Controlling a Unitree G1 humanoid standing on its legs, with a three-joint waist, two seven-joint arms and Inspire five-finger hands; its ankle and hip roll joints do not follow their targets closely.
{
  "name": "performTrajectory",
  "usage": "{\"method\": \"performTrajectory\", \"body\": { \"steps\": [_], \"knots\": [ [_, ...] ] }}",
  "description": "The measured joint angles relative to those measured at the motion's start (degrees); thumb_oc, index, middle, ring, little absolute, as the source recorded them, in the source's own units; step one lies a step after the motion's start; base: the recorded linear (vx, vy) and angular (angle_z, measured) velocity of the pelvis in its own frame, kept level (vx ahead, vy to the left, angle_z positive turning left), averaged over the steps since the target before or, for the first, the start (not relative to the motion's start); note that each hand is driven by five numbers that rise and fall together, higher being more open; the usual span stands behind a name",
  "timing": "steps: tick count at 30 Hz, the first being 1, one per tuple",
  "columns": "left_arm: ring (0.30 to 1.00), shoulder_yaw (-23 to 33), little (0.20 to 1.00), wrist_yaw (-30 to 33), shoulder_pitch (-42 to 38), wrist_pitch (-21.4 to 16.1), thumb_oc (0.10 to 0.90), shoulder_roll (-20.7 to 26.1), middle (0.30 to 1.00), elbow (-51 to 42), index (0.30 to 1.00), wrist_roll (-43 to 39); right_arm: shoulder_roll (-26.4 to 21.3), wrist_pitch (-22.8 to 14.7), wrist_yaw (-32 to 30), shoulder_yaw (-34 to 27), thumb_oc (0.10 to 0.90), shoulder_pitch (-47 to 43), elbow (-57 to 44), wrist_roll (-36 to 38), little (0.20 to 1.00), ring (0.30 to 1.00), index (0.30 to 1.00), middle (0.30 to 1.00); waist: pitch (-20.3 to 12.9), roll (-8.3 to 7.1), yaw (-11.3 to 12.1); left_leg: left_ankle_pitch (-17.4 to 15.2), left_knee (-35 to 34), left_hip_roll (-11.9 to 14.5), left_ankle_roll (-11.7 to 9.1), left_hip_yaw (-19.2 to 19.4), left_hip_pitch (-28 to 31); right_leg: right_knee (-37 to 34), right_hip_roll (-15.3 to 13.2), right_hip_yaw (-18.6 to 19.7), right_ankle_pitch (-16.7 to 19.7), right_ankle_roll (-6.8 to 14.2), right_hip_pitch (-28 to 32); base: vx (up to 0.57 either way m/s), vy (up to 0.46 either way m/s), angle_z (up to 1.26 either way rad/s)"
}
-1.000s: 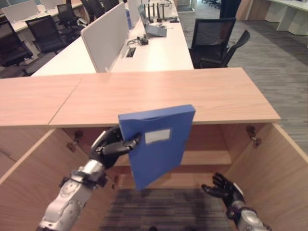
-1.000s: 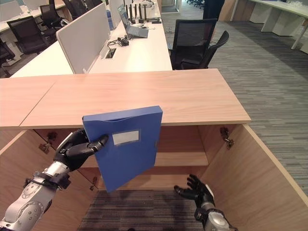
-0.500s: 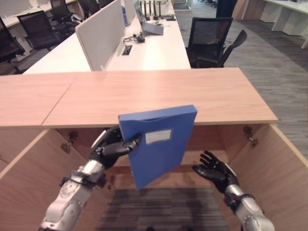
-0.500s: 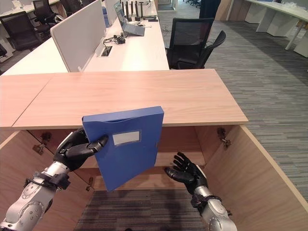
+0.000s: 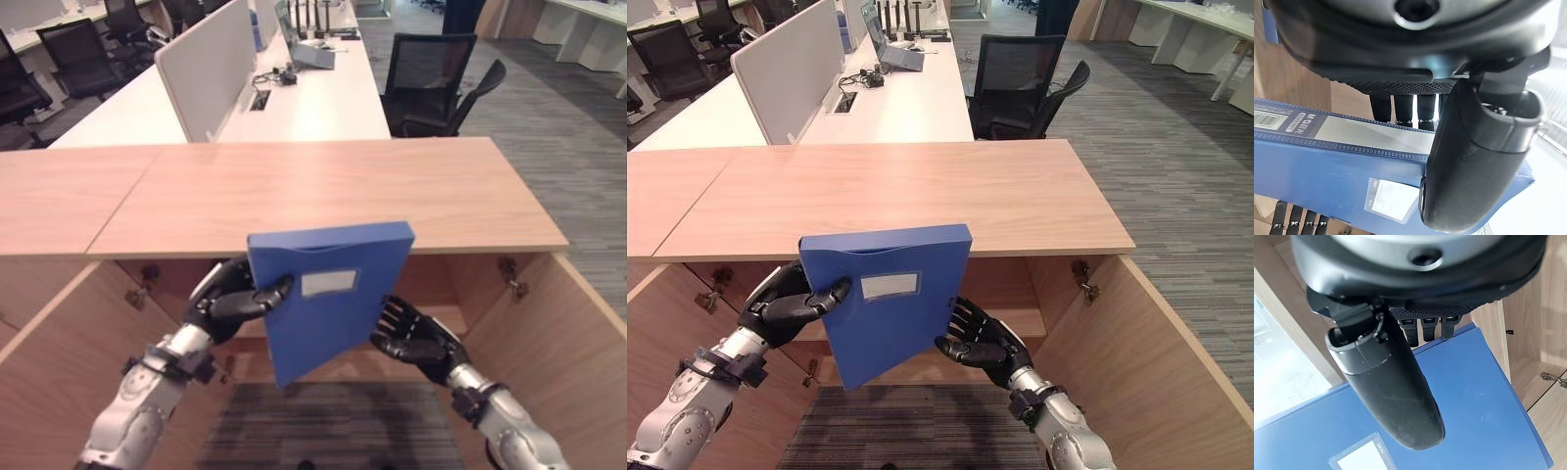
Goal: Put the empty folder in the office cabinet
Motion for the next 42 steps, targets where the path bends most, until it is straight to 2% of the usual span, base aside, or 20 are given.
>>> {"method": "performTrajectory", "body": {
  "steps": [8,15,30,32,42],
  "knots": [
    [0.3,0.16,0.3,-1.54,-0.12,0.36,0.4,0.38,0.3,-0.08,0.3,-0.04,-0.28,-0.01,0.0,-0.16,0.8,-0.7,0.0,-0.13,0.9,0.9,0.9,0.9,0.01,-0.01,0.13,-0.01,0.0,0.0,0.01,-0.09,-0.1,0.0,0.01,-0.07,0.0,0.0,-0.03,0.0,0.0,0.0],
    [0.3,0.16,0.3,-3.92,0.13,2.77,0.4,4.64,0.3,-2.08,0.3,-0.06,-0.78,-0.01,-0.01,-0.59,0.8,-0.68,0.0,-0.24,0.9,0.9,0.9,0.9,0.05,-0.06,0.17,-0.01,0.0,0.0,0.01,-0.13,-0.33,0.0,0.0,-0.12,-0.01,0.01,-0.2,0.0,0.0,0.0],
    [0.3,0.25,0.3,-6.08,0.33,5.21,0.4,4.7,0.3,-2.32,0.3,-0.28,-0.44,-0.2,-0.29,-4.99,0.8,-0.84,0.15,-2.56,0.9,0.9,0.9,0.9,0.1,-0.12,0.27,-0.01,0.0,-0.02,0.01,-0.47,-0.47,-0.01,0.0,-0.53,-0.04,0.05,-0.15,0.0,0.0,0.0],
    [0.3,-0.12,0.3,-8.51,1.21,6.73,0.4,4.85,0.3,-2.53,0.3,-0.32,-0.16,-0.72,-0.57,-6.98,0.8,-2.0,0.22,-3.42,0.9,0.9,0.9,0.9,0.14,-0.17,0.2,-0.01,0.0,-0.06,0.01,-0.48,-0.46,-0.01,-0.04,-0.55,-0.05,0.06,-0.13,0.0,0.0,0.0],
    [0.3,1.02,0.3,-8.5,1.7,6.75,0.4,4.72,0.3,-2.73,0.3,-0.53,0.41,-1.81,-0.85,-9.24,0.8,-2.89,0.57,-4.65,0.9,0.9,0.9,0.9,0.34,-0.43,0.23,0.03,0.0,-0.14,0.03,-1.46,-0.49,-0.01,-0.08,-1.49,-0.33,0.18,0.29,0.01,-0.002,0.04]
  ]
}}
